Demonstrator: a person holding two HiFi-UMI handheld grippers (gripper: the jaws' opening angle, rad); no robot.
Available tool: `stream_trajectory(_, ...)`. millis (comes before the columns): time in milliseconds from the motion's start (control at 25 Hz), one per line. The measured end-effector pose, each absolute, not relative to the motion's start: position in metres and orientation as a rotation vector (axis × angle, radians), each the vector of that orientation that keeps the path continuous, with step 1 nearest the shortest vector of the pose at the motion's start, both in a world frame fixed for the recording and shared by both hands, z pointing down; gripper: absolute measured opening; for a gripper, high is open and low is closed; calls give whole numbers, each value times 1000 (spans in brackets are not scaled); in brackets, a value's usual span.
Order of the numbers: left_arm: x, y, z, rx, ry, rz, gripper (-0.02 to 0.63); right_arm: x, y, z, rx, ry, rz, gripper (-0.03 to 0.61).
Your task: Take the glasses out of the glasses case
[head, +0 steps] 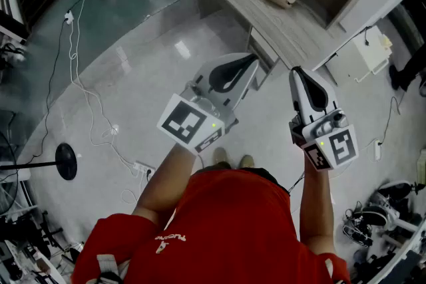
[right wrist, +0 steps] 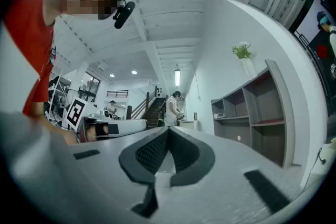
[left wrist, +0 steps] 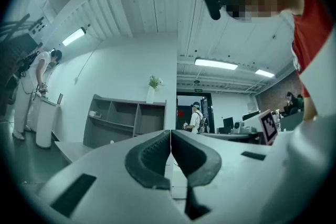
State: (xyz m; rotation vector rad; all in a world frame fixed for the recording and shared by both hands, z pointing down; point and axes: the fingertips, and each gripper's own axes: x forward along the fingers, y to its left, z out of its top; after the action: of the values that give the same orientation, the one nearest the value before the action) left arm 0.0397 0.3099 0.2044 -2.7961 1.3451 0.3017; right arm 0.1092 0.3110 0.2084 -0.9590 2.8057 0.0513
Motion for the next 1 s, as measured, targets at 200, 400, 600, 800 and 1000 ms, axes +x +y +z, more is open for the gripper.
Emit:
stream_trajectory(200, 38, 305, 206, -2799, 1336, 304, 12, 107, 304, 222, -993, 2858, 75, 3)
stream_trajectory(400, 30, 300, 209, -2801, 1340, 311, 12, 97, 304, 223, -944, 2864, 48, 5)
stream_trajectory(600, 16, 296, 211, -2801, 1336, 314, 12, 84, 295, 216, -933, 2815, 34, 5)
stream_trajectory(800, -15, 291, 216, -2797, 1344, 317, 12, 71, 281, 232, -1004, 2855, 57, 5)
stream_trajectory(1000, -38, 281, 222, -2792, 1355, 328, 12, 58, 265, 239, -1040, 2870, 69, 5)
